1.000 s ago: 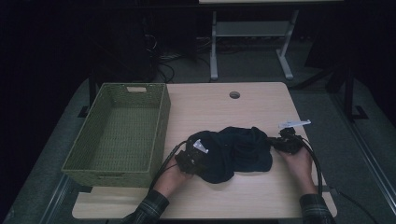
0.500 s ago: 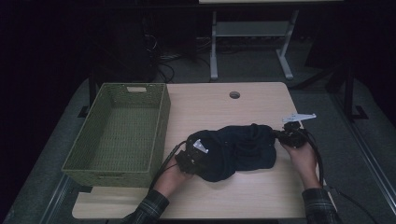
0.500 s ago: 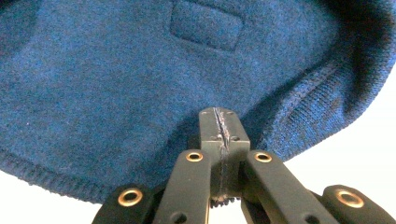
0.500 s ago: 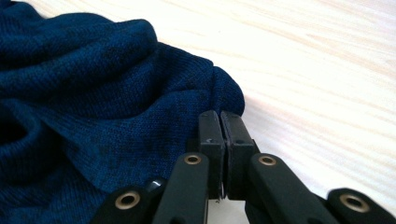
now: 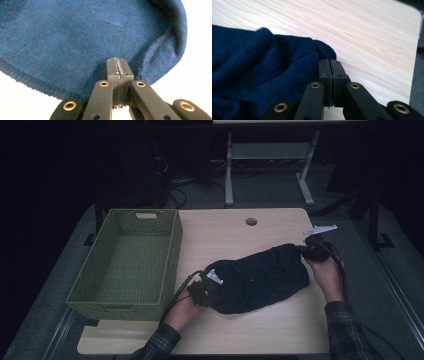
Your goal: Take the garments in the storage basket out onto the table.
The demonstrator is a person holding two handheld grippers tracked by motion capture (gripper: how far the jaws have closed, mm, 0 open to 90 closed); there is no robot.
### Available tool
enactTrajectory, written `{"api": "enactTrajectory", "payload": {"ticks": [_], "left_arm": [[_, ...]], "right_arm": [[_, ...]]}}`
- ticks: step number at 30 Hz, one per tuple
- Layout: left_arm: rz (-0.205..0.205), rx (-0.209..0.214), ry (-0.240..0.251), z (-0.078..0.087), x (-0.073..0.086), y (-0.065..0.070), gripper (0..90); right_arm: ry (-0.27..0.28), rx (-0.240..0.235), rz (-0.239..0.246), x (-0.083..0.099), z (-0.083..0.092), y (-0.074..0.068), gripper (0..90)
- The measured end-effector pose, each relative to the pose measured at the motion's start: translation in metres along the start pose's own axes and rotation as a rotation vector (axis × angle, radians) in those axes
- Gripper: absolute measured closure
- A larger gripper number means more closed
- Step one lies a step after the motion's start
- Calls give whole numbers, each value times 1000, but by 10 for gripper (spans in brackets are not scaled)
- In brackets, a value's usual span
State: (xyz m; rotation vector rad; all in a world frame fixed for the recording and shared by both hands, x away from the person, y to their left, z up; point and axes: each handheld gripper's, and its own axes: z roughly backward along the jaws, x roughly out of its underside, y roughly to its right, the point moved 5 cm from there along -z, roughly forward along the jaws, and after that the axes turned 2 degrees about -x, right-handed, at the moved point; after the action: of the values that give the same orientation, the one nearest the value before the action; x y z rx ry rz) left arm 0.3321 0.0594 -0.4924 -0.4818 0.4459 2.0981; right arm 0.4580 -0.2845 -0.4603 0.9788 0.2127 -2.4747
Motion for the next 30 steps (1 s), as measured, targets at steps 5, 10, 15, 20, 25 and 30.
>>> {"api": "enactTrajectory", "payload": {"ticks": [5, 10, 15, 20, 25, 30], "left_arm": [[0, 1, 0, 0, 0, 0, 900], [1, 2, 2, 0, 0, 0, 900], [3, 5, 4, 0, 0, 0, 900], [3, 11, 4, 0, -1, -1, 899], [-29, -3, -17, 1, -4, 1, 859], [-19, -57, 18, 9, -17, -7, 838]], "right_arm": [[-36, 10, 0, 2, -13, 7, 885], [-21, -3, -4, 1, -13, 4, 814], [14, -20, -48, 0, 0, 1, 676], [41, -33, -43, 1, 13, -11, 655], [60, -56, -54, 10, 21, -20, 639], [60, -56, -48, 15, 22, -20, 630]]}}
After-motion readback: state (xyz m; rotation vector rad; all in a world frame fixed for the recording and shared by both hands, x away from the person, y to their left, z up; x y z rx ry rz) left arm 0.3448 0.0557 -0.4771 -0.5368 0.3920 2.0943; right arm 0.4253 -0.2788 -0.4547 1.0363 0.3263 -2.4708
